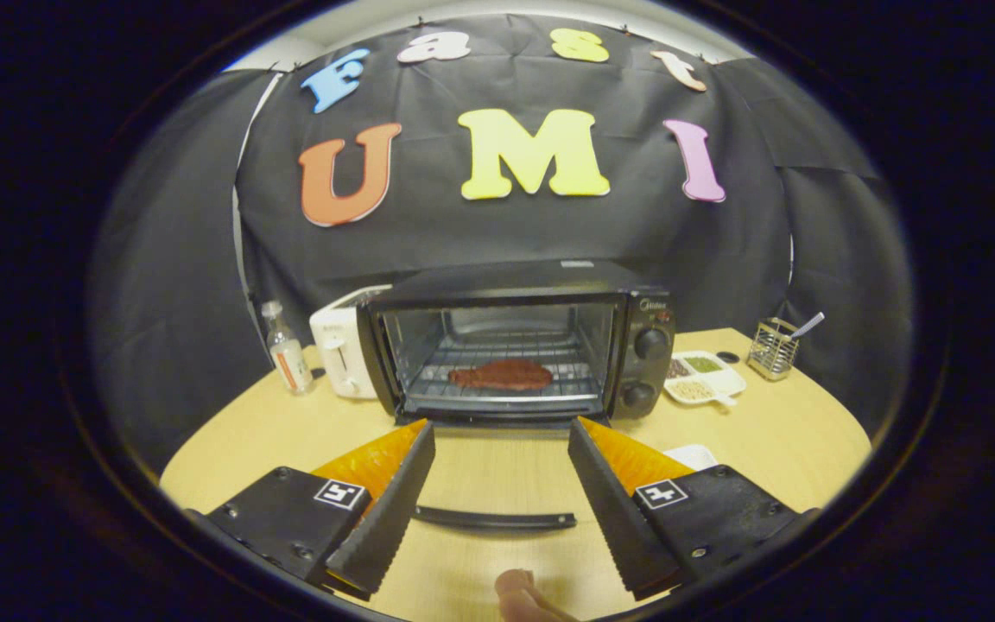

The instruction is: Open the toaster oven, put the food inside, and close the toaster oven door.

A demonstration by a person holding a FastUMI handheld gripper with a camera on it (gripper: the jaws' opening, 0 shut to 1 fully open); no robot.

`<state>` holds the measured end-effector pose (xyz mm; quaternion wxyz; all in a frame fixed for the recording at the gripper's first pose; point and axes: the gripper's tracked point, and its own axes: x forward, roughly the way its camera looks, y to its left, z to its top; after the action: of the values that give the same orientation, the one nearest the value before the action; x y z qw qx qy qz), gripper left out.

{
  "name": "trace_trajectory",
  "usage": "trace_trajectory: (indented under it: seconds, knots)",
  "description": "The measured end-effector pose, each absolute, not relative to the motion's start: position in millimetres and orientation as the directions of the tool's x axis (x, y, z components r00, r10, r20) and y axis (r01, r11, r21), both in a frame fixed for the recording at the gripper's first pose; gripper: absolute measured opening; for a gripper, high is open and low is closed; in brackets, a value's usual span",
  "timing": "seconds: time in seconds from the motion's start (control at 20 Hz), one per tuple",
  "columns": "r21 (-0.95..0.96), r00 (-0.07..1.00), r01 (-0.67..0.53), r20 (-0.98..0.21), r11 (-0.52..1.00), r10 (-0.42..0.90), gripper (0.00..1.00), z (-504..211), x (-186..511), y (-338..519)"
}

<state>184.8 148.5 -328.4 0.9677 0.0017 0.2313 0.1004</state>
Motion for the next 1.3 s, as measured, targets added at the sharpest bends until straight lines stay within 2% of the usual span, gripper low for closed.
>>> trace_trajectory:
  seconds: [0.25,0.35,0.8,1.2,1.3]
  knots:
    - [0.055,0.815,-0.184,-0.549,0.981,0.183,0.99,-381,162,149]
    - [0.087,0.788,-0.213,-0.574,0.973,0.224,0.99,-395,155,159]
    - [0.068,0.703,-0.167,-0.691,0.984,0.167,0.99,-427,141,157]
    - [0.129,0.662,-0.111,-0.73,0.985,0.17,0.98,-441,147,159]
    - [0.134,0.717,-0.148,-0.668,0.98,0.2,0.98,-425,161,165]
